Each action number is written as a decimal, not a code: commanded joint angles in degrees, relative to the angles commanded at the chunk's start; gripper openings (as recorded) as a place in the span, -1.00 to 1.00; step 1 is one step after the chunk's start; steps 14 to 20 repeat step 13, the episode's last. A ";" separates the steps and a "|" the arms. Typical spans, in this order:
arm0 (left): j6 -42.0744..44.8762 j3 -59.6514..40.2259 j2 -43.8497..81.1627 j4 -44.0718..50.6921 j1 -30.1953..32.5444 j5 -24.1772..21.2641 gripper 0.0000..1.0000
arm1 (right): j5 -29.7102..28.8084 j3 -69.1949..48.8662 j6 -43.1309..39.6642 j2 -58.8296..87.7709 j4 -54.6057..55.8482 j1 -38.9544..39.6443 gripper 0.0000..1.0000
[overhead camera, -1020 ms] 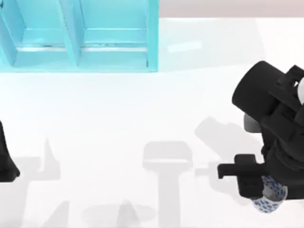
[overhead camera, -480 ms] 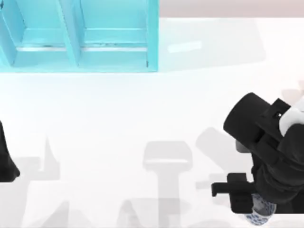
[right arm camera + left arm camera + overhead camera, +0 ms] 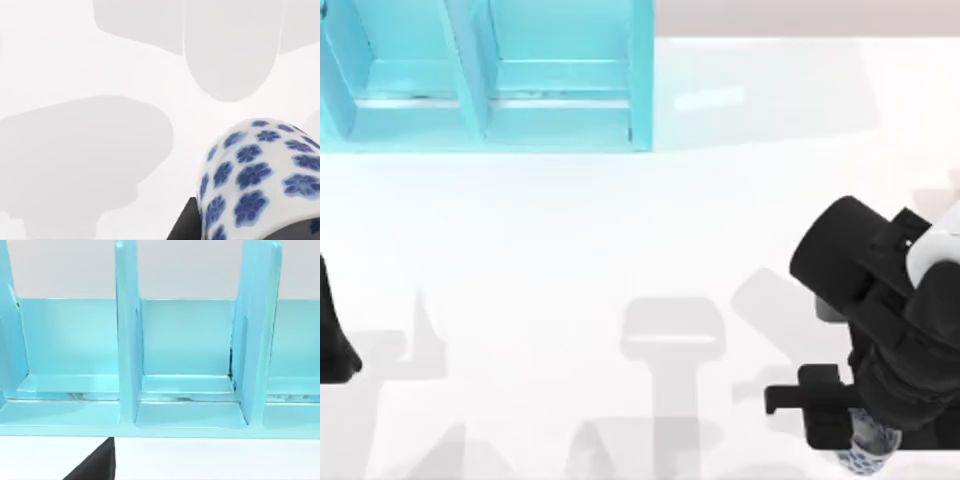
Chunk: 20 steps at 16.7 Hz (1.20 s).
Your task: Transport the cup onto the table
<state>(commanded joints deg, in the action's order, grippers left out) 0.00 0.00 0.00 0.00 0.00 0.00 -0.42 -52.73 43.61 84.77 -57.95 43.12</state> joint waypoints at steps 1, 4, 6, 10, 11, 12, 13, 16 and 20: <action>0.00 0.00 0.00 0.00 0.00 0.00 1.00 | 0.00 0.00 0.00 0.00 0.00 0.00 0.06; 0.00 0.00 0.00 0.00 0.00 0.00 1.00 | 0.00 0.00 0.00 0.00 0.00 0.00 0.51; 0.00 0.00 0.00 0.00 0.00 0.00 1.00 | 0.00 0.00 0.00 0.00 0.00 0.00 0.81; 0.00 0.00 0.00 0.00 0.00 0.00 1.00 | 0.00 0.00 0.00 0.00 0.00 0.00 1.00; 0.00 0.00 0.00 0.00 0.00 0.00 1.00 | 0.00 0.00 0.00 0.00 0.00 0.00 1.00; 0.00 0.00 0.00 0.00 0.00 0.00 1.00 | 0.00 0.00 0.00 0.00 0.00 0.00 1.00; 0.00 0.00 0.00 0.00 0.00 0.00 1.00 | 0.00 0.00 0.00 0.00 0.00 0.00 1.00; 0.00 0.00 0.00 0.00 0.00 0.00 1.00 | 0.00 0.00 0.00 0.00 0.00 0.00 1.00; 0.00 0.00 0.00 0.00 0.00 0.00 1.00 | 0.00 0.00 0.00 0.00 0.00 0.00 1.00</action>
